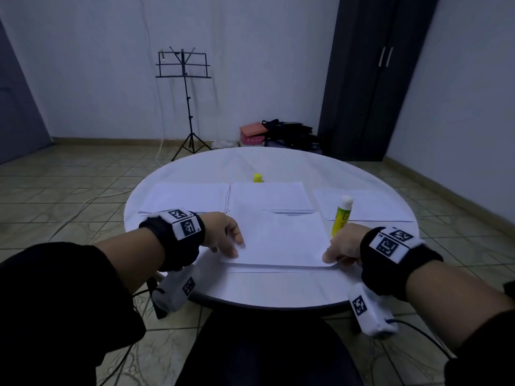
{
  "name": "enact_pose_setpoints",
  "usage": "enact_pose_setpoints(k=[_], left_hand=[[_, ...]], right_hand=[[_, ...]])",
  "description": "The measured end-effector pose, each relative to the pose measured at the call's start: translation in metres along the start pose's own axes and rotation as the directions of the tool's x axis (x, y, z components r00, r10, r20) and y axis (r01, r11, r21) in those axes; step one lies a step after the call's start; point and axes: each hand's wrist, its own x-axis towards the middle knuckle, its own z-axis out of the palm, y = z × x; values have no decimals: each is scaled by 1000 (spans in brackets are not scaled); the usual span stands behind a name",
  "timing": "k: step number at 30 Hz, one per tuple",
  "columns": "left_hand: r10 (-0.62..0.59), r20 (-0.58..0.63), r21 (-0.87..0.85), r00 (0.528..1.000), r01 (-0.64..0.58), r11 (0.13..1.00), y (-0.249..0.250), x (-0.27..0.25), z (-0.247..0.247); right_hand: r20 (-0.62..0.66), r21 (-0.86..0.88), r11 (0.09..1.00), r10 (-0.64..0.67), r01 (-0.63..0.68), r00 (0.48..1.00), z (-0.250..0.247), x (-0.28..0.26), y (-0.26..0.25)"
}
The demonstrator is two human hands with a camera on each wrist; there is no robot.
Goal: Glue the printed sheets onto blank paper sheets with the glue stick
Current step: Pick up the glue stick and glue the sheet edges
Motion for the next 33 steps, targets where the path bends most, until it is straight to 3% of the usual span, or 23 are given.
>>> enact_pose_setpoints(k=[6,13,33], left_hand=[[7,32,52,999,-9,999,-6,9,7],[14,40,38,999,-16,999,-9,11,7],[10,32,77,999,-12,997,-9,10,8]], right_hand=[[11,-136,990,-25,26,1000,5,10,-2],[29,-70,997,-38,40,999,3,16,2],[44,-107,991,-80,85,996,2,13,4]])
